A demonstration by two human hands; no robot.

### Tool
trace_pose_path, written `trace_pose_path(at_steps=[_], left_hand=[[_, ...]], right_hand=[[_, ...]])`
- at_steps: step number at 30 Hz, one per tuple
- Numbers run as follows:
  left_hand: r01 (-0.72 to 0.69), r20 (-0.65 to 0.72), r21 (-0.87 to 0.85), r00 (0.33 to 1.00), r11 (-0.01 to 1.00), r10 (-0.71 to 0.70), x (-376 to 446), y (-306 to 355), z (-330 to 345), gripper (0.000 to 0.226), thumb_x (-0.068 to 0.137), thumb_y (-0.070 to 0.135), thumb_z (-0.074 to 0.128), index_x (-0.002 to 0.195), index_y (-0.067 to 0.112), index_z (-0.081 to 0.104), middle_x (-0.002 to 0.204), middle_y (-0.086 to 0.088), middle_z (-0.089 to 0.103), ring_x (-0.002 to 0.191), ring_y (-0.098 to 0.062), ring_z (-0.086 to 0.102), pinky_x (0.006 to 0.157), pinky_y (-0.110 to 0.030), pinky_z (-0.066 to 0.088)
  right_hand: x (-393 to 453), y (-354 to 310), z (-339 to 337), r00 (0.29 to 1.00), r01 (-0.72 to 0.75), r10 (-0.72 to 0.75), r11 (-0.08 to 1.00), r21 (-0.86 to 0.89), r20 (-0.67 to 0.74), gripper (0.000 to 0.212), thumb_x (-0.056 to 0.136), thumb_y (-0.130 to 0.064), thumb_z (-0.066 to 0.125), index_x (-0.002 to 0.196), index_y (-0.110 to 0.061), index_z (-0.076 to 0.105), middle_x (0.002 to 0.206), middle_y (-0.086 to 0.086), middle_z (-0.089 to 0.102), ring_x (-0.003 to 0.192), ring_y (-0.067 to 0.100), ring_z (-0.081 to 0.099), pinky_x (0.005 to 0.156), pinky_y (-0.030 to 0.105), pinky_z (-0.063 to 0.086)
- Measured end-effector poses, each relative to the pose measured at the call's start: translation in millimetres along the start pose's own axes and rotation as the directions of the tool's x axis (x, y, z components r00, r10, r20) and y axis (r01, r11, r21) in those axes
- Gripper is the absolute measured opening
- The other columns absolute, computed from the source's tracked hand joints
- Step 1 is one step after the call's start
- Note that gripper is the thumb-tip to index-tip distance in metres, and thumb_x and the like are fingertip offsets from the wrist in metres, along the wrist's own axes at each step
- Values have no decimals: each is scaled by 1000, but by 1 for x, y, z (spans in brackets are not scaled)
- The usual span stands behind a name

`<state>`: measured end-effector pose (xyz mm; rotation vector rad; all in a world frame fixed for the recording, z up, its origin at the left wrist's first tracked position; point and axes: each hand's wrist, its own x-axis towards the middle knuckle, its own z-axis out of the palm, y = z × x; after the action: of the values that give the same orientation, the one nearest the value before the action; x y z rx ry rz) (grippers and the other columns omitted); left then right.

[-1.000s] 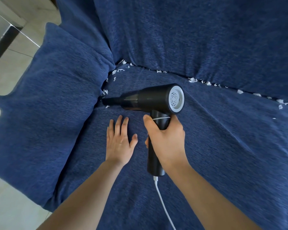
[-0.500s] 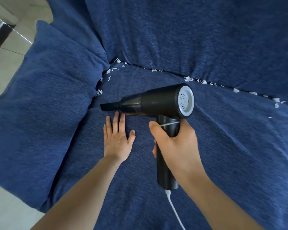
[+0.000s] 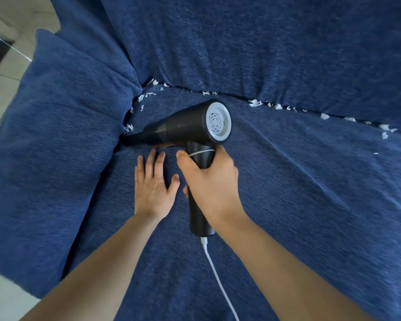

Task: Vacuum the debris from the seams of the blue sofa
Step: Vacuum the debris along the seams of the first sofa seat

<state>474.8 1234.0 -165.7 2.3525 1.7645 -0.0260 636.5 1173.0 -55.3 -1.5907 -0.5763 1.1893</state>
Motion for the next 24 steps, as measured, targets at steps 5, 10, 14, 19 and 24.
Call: trace_pose_path(at_steps=[5,10,14,19,24], left_hand=[[-22,36,57,999,998,20,20,-5,2,71,94,54,36,153,25,10,162,-3,7,149,-28,-3,122,-46,2],[22,34,-28,999,999,-21,14,9,-9,68,95,50,35,153,25,13,162,-1,2,148,-31,-9,121,-46,1],[-19,27,-30,999,999,20,22,5,-10,72,90,58,28,152,24,17,162,-3,6,148,-32,-6,121,-46,3],[-83,57,132,995,988,76,44,-9,5,72,90,53,30,152,22,9,157,-5,15,148,-32,4,121,-48,3],[-102,109,245,991,964,78,50,-20,14,76,90,56,33,152,21,7,156,-4,18,148,-32,8,120,-48,5]], right_hand=[[9,2,2,999,1,1,999,43,-49,19,81,-38,72,86,-27,58,70,-7,69,73,24,73,77,42,61],[14,4,1,995,-8,18,995,97,-96,18,82,-38,73,85,-28,59,71,-5,71,75,26,74,80,48,60],[19,5,5,995,-16,27,994,112,-99,18,81,-40,72,84,-29,58,71,-5,71,77,29,73,82,50,60],[21,3,13,998,-60,63,994,97,-31,25,78,-42,70,91,-23,62,74,-1,73,76,27,73,79,42,61],[19,4,19,997,-73,75,993,94,-25,26,80,-41,71,94,-20,63,76,-1,73,76,24,73,79,41,61]])
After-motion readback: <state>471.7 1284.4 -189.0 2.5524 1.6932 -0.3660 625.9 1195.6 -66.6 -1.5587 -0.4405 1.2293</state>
